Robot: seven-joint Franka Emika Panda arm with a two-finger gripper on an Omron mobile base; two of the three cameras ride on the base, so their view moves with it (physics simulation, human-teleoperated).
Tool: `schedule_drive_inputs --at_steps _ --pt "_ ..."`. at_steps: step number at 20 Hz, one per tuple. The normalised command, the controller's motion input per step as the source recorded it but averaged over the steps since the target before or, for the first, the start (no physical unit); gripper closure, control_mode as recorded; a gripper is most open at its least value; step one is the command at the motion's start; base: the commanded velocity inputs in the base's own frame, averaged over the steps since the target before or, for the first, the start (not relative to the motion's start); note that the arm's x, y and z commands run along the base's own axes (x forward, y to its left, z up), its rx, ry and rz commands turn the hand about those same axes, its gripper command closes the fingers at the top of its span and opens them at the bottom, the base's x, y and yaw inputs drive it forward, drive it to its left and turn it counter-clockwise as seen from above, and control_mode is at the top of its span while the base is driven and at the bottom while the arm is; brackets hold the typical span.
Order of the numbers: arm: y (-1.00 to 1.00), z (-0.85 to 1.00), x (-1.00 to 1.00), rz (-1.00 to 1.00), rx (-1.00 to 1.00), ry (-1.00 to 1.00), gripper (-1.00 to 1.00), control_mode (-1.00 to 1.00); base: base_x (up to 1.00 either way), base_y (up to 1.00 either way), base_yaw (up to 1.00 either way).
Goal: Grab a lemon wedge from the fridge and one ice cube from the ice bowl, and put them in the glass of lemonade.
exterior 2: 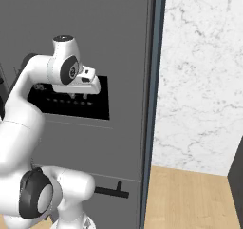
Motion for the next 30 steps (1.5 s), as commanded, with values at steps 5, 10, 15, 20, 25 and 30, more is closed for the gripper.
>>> schedule_drive_inputs --at_steps 5,10,15,20,25,30 --pt "0.0 0.0 0.0 0.0 0.0 -0.01 -1.0 -1.0 0.0 0.0 0.0" --pt "0.0 0.0 -0.43 0.0 0.01 -0.05 -1.0 -1.0 0.0 0.0 0.0" --pt "-0.03 -0.12 -0.74 0.0 0.02 -0.05 -1.0 -1.0 0.0 0.0 0.0" --pt "0.0 -0.48 -0.34 0.0 0.0 0.0 -1.0 -1.0 0.0 0.0 0.0" --pt "0.02 -0.15 -0.08 0.0 0.0 0.0 -1.0 -1.0 0.0 0.0 0.0" --pt "0.0 0.0 0.0 0.0 0.0 0.0 -1.0 1.0 -0.58 0.92 -0.02"
